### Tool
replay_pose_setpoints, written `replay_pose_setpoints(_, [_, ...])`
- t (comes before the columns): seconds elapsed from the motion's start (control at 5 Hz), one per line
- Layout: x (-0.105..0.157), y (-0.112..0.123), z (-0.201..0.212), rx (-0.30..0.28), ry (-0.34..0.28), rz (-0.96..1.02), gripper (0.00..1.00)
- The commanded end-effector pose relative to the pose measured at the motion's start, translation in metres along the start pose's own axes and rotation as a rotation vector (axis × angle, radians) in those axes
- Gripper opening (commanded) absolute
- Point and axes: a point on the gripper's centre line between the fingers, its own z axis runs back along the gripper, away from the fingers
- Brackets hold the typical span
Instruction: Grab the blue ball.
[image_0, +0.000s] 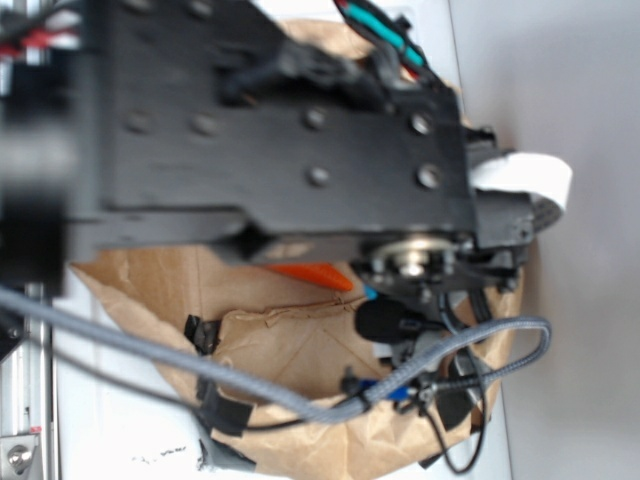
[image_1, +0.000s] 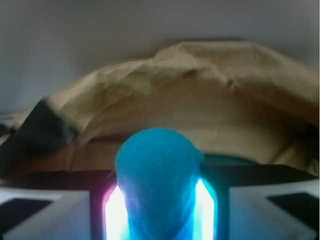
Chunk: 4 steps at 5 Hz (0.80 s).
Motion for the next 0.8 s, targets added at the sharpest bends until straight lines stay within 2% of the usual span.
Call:
replay_pose_setpoints(0.0, [0.004,-0.004,0.051,0.159,0.025,0.062,0.00])
replay_pose_setpoints(0.2, [-0.004,0.000,0.056,0.283,0.143,0.103,0.00])
replay_pose_setpoints(0.4, [-0.025,0.011,0.063,0.329,0.202,0.097,0.00])
replay_pose_setpoints(0.6, [-0.040,0.016,0.069,0.308,0.171,0.088,0.00])
